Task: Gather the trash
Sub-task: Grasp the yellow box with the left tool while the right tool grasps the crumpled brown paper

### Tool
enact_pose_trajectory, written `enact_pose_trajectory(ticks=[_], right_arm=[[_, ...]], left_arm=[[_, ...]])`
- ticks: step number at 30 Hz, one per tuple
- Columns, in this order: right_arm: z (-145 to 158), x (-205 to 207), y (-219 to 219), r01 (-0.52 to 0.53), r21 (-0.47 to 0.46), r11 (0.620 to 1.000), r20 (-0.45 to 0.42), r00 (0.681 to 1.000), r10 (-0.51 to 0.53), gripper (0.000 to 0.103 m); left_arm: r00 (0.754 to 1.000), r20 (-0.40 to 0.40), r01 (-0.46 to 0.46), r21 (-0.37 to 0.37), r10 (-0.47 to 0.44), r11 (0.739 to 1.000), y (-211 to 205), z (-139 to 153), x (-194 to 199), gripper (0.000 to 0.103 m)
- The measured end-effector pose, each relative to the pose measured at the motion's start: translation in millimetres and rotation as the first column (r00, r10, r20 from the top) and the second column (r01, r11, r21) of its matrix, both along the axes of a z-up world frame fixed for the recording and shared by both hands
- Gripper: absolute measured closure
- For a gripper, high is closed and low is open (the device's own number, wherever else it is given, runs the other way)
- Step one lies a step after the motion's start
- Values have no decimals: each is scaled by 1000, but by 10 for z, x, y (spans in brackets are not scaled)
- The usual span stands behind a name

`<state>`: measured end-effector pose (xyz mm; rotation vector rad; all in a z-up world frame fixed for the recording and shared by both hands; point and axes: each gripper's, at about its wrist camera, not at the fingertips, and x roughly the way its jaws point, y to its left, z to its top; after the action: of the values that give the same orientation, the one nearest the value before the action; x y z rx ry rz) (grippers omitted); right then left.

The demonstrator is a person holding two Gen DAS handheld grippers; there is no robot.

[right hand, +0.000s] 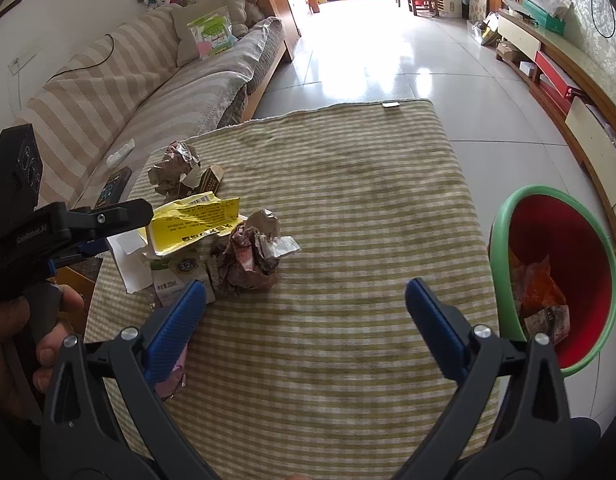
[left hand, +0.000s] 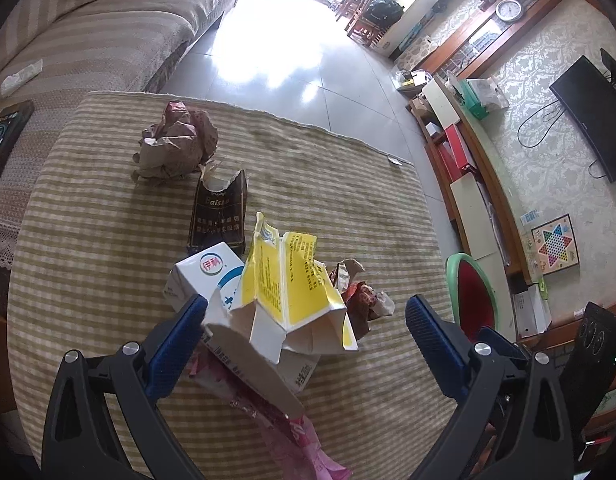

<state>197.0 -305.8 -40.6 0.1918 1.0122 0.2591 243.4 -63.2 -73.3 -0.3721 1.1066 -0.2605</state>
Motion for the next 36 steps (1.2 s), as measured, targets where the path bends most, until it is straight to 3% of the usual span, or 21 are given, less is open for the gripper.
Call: enact_pose_trajectory(ticks=[5, 9, 11, 15, 18, 23, 30, 33, 35, 36], right_arm=[[-76, 71, -22, 5, 12, 1000, -10, 1000, -5, 5], [-147, 114, -22, 4, 20, 1000, -21, 1000, -4, 5], [-184, 129, -10, 1, 22, 1000, -25, 1000, -1, 5], [-243, 187, 40, -11, 23, 1000, -32, 999, 12, 5], [-253, 250, 103, -27, 26, 999, -29, 999, 27, 5], [-317, 396, 290, -75, 42, 996, -35, 996, 76, 5], [-489, 525, 601, -138, 58, 989, -58, 988, 141, 7], [-603, 582, 685, -153, 67, 986, -89, 983, 158, 19], [-698, 607, 727, -161, 87, 983, -125, 977, 171, 44], [-723, 609, 742, -163, 100, 981, -130, 976, 176, 48]], left_arm=[[1000, -19, 16, 35, -15, 999, -78, -94, 105, 10], [999, -41, 11, 54, -9, 999, -71, -179, 158, 23], [999, -43, 12, 75, -9, 997, -72, -204, 171, 25], [999, -45, 5, 71, -2, 997, -29, -222, 175, 50], [999, -45, 3, 47, -1, 999, 10, -225, 172, 58], [1000, -15, 3, 25, -2, 1000, 75, -165, 133, 64], [999, 34, -18, 6, 18, 1000, 236, -24, 97, 65], [999, 47, -25, -1, 25, 1000, 294, 31, 88, 65], [998, 56, -28, -2, 28, 1000, 314, 66, 78, 65], [998, 60, -29, -1, 29, 1000, 325, 81, 72, 65]])
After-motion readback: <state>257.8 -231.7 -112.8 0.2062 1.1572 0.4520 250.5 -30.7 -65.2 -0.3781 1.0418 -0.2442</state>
